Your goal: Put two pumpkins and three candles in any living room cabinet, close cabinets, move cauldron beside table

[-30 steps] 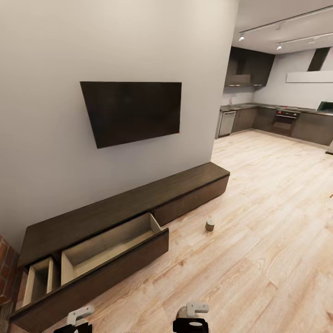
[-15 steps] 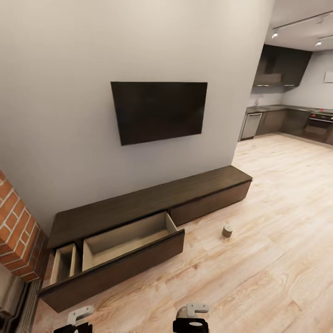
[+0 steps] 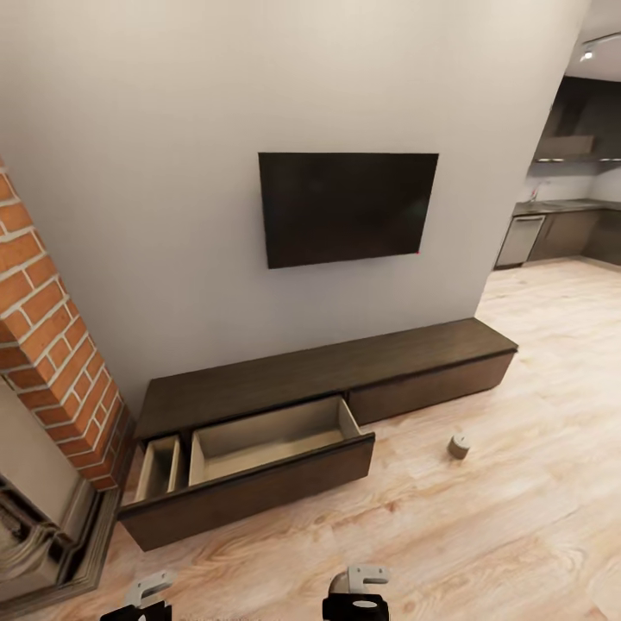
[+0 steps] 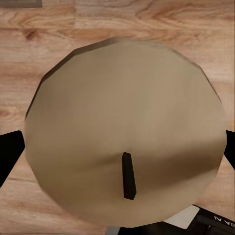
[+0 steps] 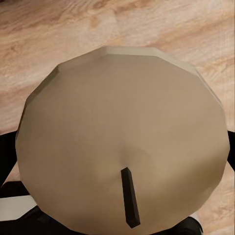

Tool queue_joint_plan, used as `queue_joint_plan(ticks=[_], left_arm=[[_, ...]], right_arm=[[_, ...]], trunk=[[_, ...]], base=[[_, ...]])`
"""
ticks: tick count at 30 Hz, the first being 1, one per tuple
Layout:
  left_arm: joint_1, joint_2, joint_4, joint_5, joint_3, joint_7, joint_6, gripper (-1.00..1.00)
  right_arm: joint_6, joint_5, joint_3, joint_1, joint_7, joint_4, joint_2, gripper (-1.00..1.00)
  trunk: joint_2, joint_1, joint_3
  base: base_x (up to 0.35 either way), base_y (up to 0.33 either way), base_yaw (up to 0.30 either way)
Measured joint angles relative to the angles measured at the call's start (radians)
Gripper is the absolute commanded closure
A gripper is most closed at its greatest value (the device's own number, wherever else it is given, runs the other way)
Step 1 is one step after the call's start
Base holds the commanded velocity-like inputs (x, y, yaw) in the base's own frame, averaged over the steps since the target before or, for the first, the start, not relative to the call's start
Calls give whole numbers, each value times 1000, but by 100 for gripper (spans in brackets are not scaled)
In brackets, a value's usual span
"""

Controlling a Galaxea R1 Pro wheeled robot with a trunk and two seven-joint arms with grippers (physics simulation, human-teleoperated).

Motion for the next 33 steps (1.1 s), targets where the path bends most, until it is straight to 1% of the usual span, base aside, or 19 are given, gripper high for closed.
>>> queue_joint_plan(ticks=[1,4,12,18,21,23,25,26,27,29,30,31,32,33], left_arm=[[0,0,0,0,0,0,0,100],[0,0,0,-1,0,0,0,100],[0,0,0,-1,0,0,0,100],[-1,0,-1,-1,0,0,1,100],[0,0,-1,-1,0,0,3,100],[-1,1,-1,-1,2,-1,11,100],[-1,3,-5,-1,2,-6,27,100],[-2,4,-9,0,2,-8,56,100],[-8,7,-36,0,1,-11,129,100],[-18,10,-134,-1,1,-15,262,100],[-20,11,-199,-1,1,-16,334,100],[-22,11,-263,0,2,-18,406,100],[-23,12,-320,0,2,-18,474,100],[-23,12,-398,3,3,-20,561,100]], right_arm=[[-2,0,0,0,0,0,0,100],[-3,1,0,0,0,0,0,100],[-3,1,1,0,1,0,0,100],[-2,2,1,0,1,-1,0,100],[1,3,1,0,-1,-13,0,100],[16,1,2,0,-5,-45,0,100],[65,-1,0,0,-9,-85,0,100],[119,-6,-1,0,-11,-118,0,100],[220,-12,-4,-2,-22,-179,0,100],[360,-4,-21,-12,-64,-285,0,100],[417,-1,-42,-21,-96,-340,0,100],[464,3,-71,-28,-130,-387,0,100],[500,1,-105,-33,-160,-423,0,100],[535,1,-157,-37,-192,-456,0,100]], trunk=[[0,0,0],[21,-11,8],[77,-42,32],[77,-42,32],[98,-54,42],[112,-61,48],[126,-69,54],[133,-73,57],[140,-77,61],[154,-84,67],[160,-88,70],[167,-92,74],[174,-96,77],[182,-100,80]], base=[[0,0,233],[0,0,108],[0,0,9],[0,0,0],[0,0,0],[0,0,0],[0,0,0],[0,0,0],[0,0,0],[0,0,0],[0,0,0],[0,0,0],[0,0,0],[0,0,0]])
